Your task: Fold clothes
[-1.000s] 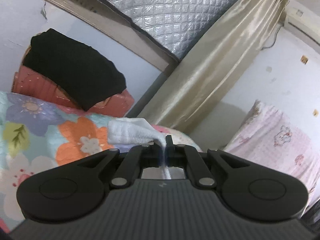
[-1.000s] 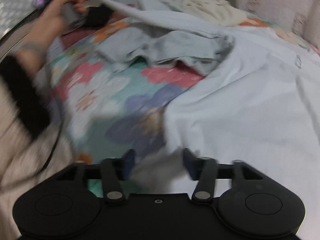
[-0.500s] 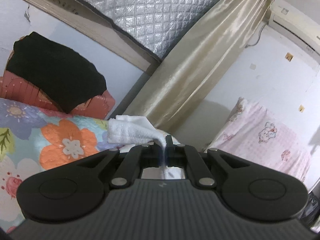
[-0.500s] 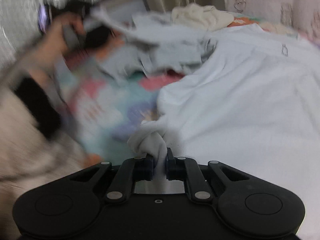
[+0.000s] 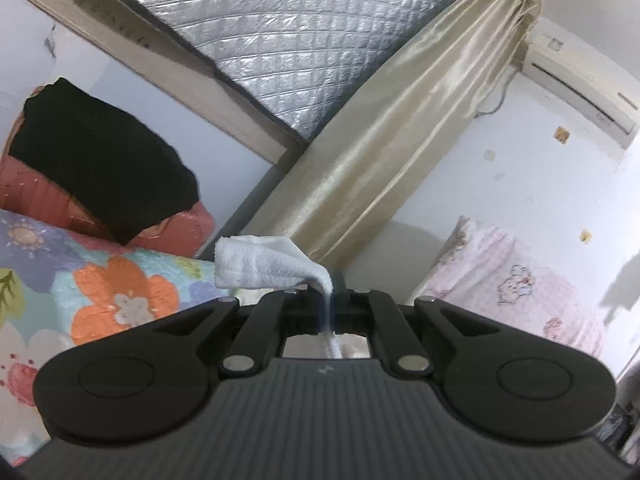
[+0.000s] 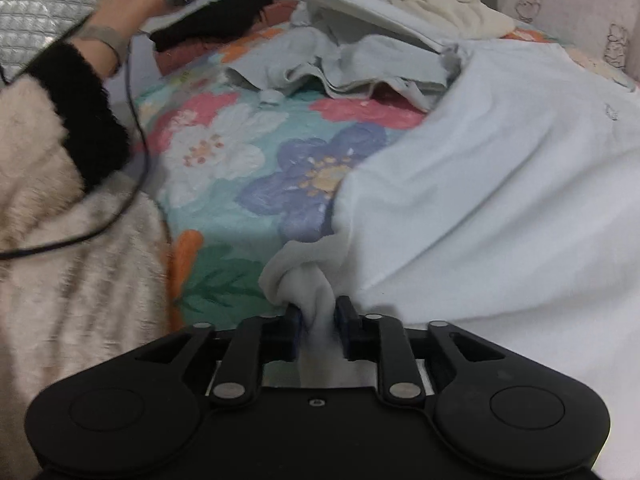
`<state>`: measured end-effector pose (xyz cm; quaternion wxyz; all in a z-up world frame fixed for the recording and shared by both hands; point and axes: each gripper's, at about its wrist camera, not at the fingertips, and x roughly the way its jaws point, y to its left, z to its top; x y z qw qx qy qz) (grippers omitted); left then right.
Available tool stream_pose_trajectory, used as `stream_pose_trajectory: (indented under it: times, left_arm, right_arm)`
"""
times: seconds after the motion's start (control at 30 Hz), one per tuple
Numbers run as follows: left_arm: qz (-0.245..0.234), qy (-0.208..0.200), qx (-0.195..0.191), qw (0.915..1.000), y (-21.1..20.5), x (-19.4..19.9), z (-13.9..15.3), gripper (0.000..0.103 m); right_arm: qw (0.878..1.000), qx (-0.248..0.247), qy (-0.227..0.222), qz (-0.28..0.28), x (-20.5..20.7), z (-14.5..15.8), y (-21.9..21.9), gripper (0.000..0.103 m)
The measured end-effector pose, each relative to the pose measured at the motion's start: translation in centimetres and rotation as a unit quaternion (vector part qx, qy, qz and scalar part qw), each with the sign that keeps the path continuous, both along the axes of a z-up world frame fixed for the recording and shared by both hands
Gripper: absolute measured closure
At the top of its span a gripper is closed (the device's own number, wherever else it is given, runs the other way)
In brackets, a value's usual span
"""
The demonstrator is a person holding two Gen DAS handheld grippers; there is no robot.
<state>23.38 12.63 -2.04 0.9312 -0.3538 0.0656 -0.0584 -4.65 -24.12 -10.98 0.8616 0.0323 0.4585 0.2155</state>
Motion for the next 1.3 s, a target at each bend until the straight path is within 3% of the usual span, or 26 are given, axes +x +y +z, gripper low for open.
stream_pose_trajectory:
  times: [0.17, 0.3, 0.43, 0.57, 0.67, 0.77, 0.87, 1.0, 1.07, 1.13, 1.2, 1.3]
  left_arm:
    - [-0.049, -0.014, 0.006, 0.9987, -2.3, -0.1, 0.7, 0.1]
    - [-0.111, -0.024, 0.028, 0.9931, -6.6, -0.5, 1.5, 0.1]
    - [-0.191, -0.018, 0.073, 0.9787, -13.9, -1.7, 0.9, 0.1]
    - [-0.258, 0.009, 0.078, 0.9629, -20.6, -3.0, -0.9, 0.1]
    - [-0.318, 0.014, 0.07, 0.9455, -25.2, -4.0, -1.5, 0.1]
    - [-0.404, 0.026, 0.109, 0.9077, -30.8, -6.0, -2.2, 0.1]
    - [-0.439, 0.068, 0.171, 0.8795, -36.2, -7.8, -4.8, 0.1]
    - [-0.459, 0.14, 0.164, 0.8619, -39.3, -7.5, -9.2, 0.099]
    - [-0.464, 0.157, 0.171, 0.8549, -39.4, -7.3, -10.0, 0.098]
    - [-0.466, 0.175, 0.173, 0.8496, -38.7, -7.4, -10.1, 0.085]
    - [-0.465, 0.199, 0.164, 0.8468, -37.3, -7.8, -9.4, 0.049]
    - [-0.449, 0.167, 0.15, 0.8648, -33.6, -10.3, -7.7, 0.042]
  right_arm:
    - [0.995, 0.094, -0.017, -0.018, -1.0, 2.2, -2.8, 0.045]
    - [0.992, 0.088, -0.047, -0.074, -0.7, 3.4, -6.1, 0.043]
    - [0.99, 0.076, -0.059, -0.106, 0.7, 3.6, -9.7, 0.042]
    - [0.99, 0.055, -0.069, -0.109, 3.0, 3.3, -12.7, 0.042]
    - [0.986, 0.061, -0.082, -0.133, 4.3, 2.5, -15.3, 0.042]
    - [0.97, 0.106, -0.086, -0.203, 4.2, 0.8, -18.6, 0.041]
    - [0.953, 0.156, -0.082, -0.245, 3.9, -0.2, -20.5, 0.041]
    - [0.93, 0.217, -0.078, -0.285, 3.4, -1.1, -22.5, 0.041]
    - [0.928, 0.211, -0.082, -0.294, 3.5, -1.1, -22.7, 0.041]
    - [0.928, 0.202, -0.085, -0.302, 3.7, -1.2, -22.8, 0.041]
    - [0.926, 0.204, -0.082, -0.308, 3.7, -1.5, -23.0, 0.041]
    - [0.923, 0.206, -0.077, -0.316, 3.8, -1.9, -23.4, 0.041]
